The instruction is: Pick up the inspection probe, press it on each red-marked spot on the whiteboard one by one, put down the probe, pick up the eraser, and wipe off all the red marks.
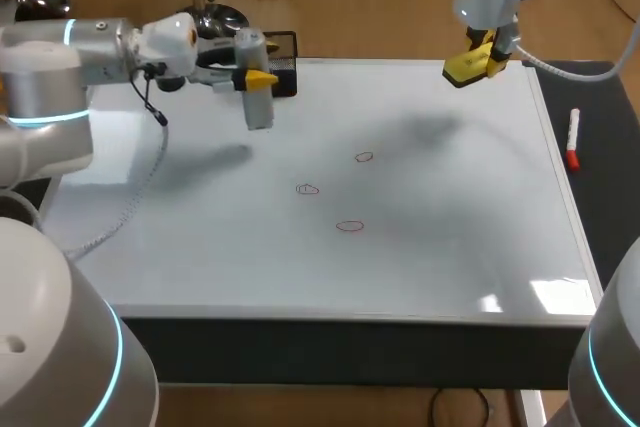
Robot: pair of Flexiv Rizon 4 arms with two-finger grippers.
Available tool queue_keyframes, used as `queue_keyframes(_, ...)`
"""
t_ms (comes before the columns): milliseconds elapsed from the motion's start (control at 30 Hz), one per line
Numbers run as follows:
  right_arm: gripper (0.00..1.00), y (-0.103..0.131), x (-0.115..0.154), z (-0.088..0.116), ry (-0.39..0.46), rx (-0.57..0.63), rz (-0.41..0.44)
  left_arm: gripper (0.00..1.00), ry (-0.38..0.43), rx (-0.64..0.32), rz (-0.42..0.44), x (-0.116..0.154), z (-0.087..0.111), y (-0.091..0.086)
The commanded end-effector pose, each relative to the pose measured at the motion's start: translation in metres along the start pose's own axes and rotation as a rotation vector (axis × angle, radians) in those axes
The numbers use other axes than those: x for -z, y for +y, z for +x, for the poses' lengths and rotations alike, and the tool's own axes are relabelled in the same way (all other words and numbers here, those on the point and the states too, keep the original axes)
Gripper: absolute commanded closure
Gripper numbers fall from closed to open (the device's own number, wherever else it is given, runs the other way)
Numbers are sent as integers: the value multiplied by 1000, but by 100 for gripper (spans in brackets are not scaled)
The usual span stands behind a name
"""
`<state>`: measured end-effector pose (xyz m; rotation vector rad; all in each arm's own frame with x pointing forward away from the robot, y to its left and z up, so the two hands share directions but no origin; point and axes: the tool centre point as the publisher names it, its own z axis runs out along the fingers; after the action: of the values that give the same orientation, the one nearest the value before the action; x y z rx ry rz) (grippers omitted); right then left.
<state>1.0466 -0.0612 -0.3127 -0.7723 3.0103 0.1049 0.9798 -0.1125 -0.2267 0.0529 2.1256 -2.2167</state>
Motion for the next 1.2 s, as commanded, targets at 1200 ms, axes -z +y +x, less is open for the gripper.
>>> queue_keyframes(1200,100,0,1,0,3,1,3,100,-116,-6,-34,80,-58,0)
